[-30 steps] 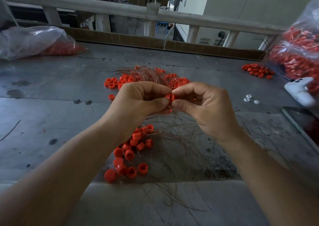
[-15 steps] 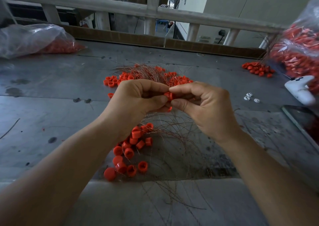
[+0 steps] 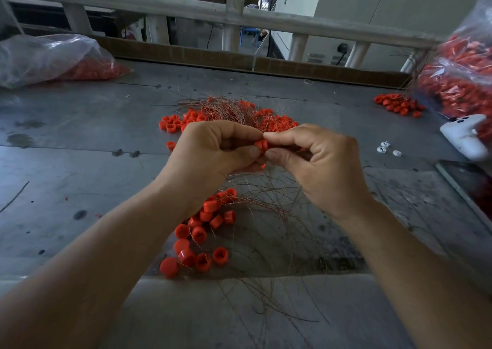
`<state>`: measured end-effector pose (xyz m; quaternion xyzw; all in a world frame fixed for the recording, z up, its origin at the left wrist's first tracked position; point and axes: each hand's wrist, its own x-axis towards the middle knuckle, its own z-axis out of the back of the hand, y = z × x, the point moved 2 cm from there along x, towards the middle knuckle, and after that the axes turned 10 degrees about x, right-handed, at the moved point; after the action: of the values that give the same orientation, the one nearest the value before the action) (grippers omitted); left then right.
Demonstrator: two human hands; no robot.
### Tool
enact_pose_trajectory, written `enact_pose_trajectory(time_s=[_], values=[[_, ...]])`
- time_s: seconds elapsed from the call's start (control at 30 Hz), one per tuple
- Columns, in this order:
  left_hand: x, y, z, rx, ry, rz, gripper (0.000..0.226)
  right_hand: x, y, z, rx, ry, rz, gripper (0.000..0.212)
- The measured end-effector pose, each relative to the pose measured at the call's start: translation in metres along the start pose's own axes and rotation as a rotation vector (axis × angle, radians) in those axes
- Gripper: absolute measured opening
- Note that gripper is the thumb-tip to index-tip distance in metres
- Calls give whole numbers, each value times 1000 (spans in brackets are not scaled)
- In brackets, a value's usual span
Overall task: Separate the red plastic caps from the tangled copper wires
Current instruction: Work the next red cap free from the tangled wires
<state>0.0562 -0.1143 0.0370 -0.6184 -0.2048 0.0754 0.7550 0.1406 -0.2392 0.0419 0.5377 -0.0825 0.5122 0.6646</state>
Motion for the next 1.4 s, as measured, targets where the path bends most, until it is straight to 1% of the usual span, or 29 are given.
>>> enact_pose_trajectory(time_s=[0.1, 0.27, 0.57, 0.77, 0.97, 1.1, 1.23, 1.4], values=[[1, 0, 1, 8, -11, 2, 22, 1, 0, 2, 10, -24, -14, 27], [1, 1, 2, 18, -4, -3, 23, 0, -1, -1, 4, 21, -15, 28], [0, 1, 1, 25, 15, 28, 21, -1, -2, -1, -16, 44, -19, 26], [0, 2, 0, 36, 10, 18, 21, -3, -2, -1, 3, 21, -10, 25], [1, 5, 0, -85, 43, 79, 20, -2, 0, 0, 1, 25, 8, 24], [1, 5, 0, -64, 41, 58, 22, -1, 1, 0, -9, 34, 31, 23], [-2, 3, -1, -45, 35, 18, 18, -3, 1, 0, 24, 2, 27, 23], [-2, 3, -1, -36, 58, 32, 21, -3, 3, -2, -12, 12, 56, 21]])
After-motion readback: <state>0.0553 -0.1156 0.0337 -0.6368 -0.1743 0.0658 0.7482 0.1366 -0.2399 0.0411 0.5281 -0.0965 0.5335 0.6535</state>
